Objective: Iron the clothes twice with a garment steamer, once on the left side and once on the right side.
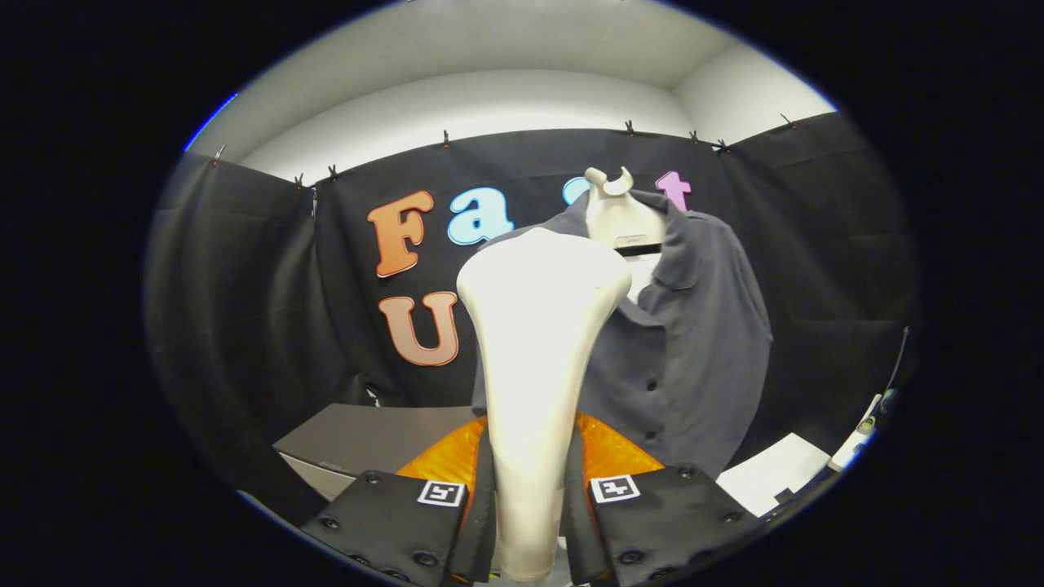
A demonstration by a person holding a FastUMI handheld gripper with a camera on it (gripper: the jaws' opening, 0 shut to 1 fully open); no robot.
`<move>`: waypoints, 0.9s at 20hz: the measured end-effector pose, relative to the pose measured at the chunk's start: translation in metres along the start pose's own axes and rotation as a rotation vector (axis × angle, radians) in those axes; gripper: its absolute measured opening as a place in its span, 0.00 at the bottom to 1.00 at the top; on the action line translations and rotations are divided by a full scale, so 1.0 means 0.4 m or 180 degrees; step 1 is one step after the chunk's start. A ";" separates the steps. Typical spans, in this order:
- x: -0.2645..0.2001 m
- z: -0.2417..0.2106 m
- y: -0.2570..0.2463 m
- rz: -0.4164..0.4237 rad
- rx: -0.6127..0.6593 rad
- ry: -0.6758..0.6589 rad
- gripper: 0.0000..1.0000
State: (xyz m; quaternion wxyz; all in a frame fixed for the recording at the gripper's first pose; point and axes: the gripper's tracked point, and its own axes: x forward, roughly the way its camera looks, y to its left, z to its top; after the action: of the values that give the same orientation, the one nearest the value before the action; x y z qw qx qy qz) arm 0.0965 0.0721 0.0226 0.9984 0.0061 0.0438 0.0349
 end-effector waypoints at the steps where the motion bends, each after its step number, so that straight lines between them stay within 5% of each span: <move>1: -0.015 0.012 -0.029 -0.0050 0.0000 -0.0026 0.42; 9: -0.075 0.048 -0.185 -0.0312 -0.0008 -0.0090 0.42; 18: -0.018 0.053 -0.239 -0.0333 -0.0018 -0.0055 0.42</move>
State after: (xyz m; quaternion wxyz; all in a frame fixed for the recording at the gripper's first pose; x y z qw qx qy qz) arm 0.0978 -0.0241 0.0429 0.9992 0.0012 0.0353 -0.0173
